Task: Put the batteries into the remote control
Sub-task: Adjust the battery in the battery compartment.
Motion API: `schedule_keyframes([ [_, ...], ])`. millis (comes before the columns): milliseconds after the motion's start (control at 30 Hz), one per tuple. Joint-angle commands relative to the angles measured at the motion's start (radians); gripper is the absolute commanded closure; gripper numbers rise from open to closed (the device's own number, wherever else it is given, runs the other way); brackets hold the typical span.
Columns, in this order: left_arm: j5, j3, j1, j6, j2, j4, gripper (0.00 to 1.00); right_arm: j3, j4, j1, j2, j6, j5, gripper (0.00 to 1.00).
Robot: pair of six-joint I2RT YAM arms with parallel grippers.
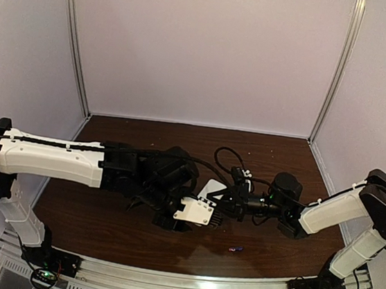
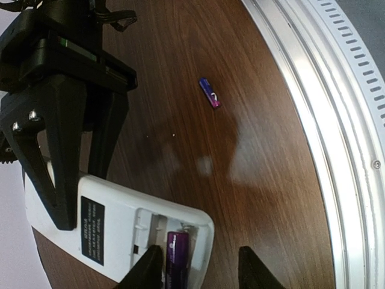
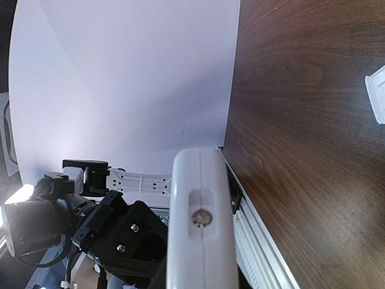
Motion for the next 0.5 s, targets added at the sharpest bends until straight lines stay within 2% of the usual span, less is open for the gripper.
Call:
schedule_keyframes([
  [0, -0.044, 0.028, -0.006, 0.007, -0.009, 0.017, 0.52, 0.011, 0.086, 0.006, 0.019, 0.01, -0.006, 1.0],
  [167, -0.085, 0.026, -0.005, 0.007, -0.038, 0.043, 0.43, -0.003, 0.134, 0.006, 0.028, 0.015, -0.002, 1.0],
  [467, -0.116, -0.031, -0.005, -0.052, -0.164, 0.185, 0.36, -0.025, 0.153, 0.006, 0.029, -0.025, 0.015, 1.0],
])
